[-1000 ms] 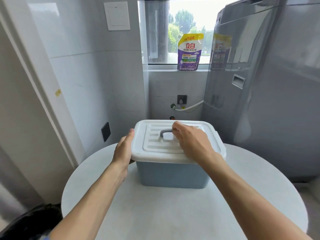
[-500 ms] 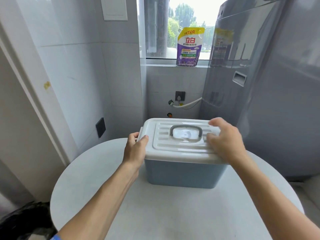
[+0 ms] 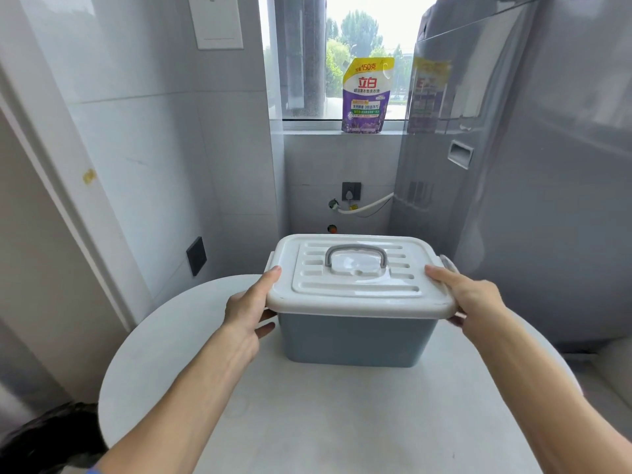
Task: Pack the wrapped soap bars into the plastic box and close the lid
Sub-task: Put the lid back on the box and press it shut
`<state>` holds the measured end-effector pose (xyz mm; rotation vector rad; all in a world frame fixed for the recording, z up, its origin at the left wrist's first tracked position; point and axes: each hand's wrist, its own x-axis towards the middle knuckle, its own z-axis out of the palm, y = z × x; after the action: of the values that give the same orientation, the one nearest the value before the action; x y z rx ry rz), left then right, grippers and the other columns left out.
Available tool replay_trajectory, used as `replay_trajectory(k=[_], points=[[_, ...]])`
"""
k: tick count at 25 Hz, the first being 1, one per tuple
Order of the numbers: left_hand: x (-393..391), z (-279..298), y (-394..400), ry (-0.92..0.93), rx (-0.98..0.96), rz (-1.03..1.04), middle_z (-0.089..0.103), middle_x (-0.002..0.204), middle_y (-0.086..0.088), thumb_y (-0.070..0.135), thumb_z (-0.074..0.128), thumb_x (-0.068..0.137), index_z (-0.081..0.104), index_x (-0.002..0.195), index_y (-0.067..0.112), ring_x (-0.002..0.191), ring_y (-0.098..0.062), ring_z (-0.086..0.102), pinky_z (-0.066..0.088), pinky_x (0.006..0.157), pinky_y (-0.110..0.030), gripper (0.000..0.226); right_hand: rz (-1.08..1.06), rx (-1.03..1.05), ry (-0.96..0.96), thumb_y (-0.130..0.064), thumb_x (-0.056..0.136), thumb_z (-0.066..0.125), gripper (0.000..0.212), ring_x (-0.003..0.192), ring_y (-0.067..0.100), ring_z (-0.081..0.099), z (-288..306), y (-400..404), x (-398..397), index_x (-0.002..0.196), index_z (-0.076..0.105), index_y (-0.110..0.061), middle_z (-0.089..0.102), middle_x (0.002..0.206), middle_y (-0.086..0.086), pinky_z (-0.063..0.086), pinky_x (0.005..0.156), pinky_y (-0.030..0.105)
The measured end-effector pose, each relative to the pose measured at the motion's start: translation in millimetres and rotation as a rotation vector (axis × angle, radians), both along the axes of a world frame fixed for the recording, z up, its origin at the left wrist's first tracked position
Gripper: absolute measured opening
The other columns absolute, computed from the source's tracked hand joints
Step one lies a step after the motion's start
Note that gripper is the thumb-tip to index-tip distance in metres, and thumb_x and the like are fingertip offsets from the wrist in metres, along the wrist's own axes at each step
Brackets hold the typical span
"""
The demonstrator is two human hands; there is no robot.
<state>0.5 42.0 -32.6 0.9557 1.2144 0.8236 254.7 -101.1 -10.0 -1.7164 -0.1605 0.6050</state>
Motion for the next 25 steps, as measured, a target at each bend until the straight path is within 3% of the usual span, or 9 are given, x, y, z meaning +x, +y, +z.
replay_trajectory(k=[2, 4, 6, 9, 11, 16, 21, 23, 25], points=[[1, -1, 1, -0.025, 0.030, 0.047, 0.073, 0.097, -0.006, 0.044, 0.077, 0.072, 0.068, 0.094, 0.015, 0.092, -0.021, 0.067, 0.052, 0.089, -0.042, 0.037, -0.061, -0.017, -0.234, -0.030, 0.067, 0.085, 0.033, 0.076, 0.023, 0.066, -3, 2, -2, 0.087, 0.072, -0.007, 0.073, 0.083, 0.007, 0.056, 0.079, 0.044], [4, -4, 3, -0.047, 0.097, 0.123, 0.073, 0.099, -0.006, 0.039, 0.082, 0.068, 0.069, 0.091, 0.012, 0.093, -0.023, 0.068, 0.053, 0.091, -0.043, 0.037, -0.083, 0.013, -0.328, -0.027, 0.071, 0.081, 0.019, 0.069, 0.021, 0.061, -3, 4, -5, 0.076, 0.073, -0.010, 0.072, 0.076, 0.006, 0.056, 0.076, 0.043], [7, -4, 4, -0.063, 0.217, 0.191, 0.073, 0.102, -0.002, 0.030, 0.084, 0.068, 0.071, 0.102, 0.011, 0.094, -0.021, 0.069, 0.055, 0.089, -0.034, 0.041, -0.098, 0.039, -0.342, -0.023, 0.072, 0.080, 0.014, 0.070, 0.021, 0.061, -3, 4, -5, 0.064, 0.069, -0.019, 0.072, 0.076, 0.006, 0.057, 0.077, 0.042], [13, 0, -2, -0.087, 0.335, 0.222, 0.071, 0.094, 0.005, 0.014, 0.077, 0.077, 0.070, 0.112, 0.010, 0.077, -0.006, 0.066, 0.049, 0.063, -0.007, 0.036, -0.111, 0.083, -0.300, -0.020, 0.070, 0.081, 0.016, 0.069, 0.020, 0.063, -6, 2, -2, 0.059, 0.069, -0.023, 0.075, 0.078, 0.010, 0.058, 0.078, 0.043], [17, 0, -4, -0.117, 0.338, 0.246, 0.070, 0.086, 0.010, 0.010, 0.075, 0.079, 0.071, 0.111, 0.010, 0.070, -0.001, 0.063, 0.045, 0.053, -0.002, 0.032, -0.096, 0.134, -0.234, -0.017, 0.070, 0.082, 0.014, 0.069, 0.020, 0.065, -8, 2, 0, 0.062, 0.071, -0.022, 0.075, 0.078, 0.009, 0.058, 0.079, 0.042], [21, 2, -5, -0.210, 0.292, 0.299, 0.066, 0.085, 0.015, 0.003, 0.073, 0.079, 0.068, 0.118, 0.007, 0.074, 0.000, 0.062, 0.045, 0.056, -0.004, 0.039, -0.133, 0.248, -0.151, -0.012, 0.072, 0.082, 0.015, 0.079, 0.022, 0.071, -11, 6, 1, 0.078, 0.073, -0.022, 0.076, 0.094, 0.008, 0.057, 0.079, 0.034], [21, 0, -5, -0.183, 0.348, 0.281, 0.070, 0.109, 0.002, 0.007, 0.071, 0.082, 0.068, 0.118, 0.005, 0.093, -0.008, 0.064, 0.043, 0.069, -0.006, 0.036, -0.134, 0.237, -0.173, -0.016, 0.070, 0.077, 0.004, 0.082, 0.022, 0.070, -16, 10, 0, 0.071, 0.074, -0.020, 0.074, 0.095, 0.005, 0.058, 0.081, 0.037], [20, -1, -6, -0.153, 0.389, 0.257, 0.071, 0.105, 0.007, 0.009, 0.070, 0.083, 0.069, 0.116, 0.007, 0.089, -0.005, 0.064, 0.043, 0.067, -0.005, 0.033, -0.073, -0.064, -0.491, -0.026, 0.071, 0.065, 0.021, 0.079, 0.025, 0.063, -12, 9, 1, 0.076, 0.075, -0.009, 0.070, 0.083, 0.003, 0.053, 0.074, 0.035], [18, -2, -3, -0.135, 0.419, 0.214, 0.071, 0.093, 0.014, 0.011, 0.070, 0.083, 0.072, 0.112, 0.011, 0.083, 0.000, 0.063, 0.044, 0.067, -0.008, 0.029, 0.051, -0.319, -0.981, -0.026, 0.077, 0.062, 0.031, 0.107, 0.033, 0.057, -7, 17, -14, 0.100, 0.075, -0.010, 0.069, 0.112, 0.007, 0.046, 0.090, 0.040]])
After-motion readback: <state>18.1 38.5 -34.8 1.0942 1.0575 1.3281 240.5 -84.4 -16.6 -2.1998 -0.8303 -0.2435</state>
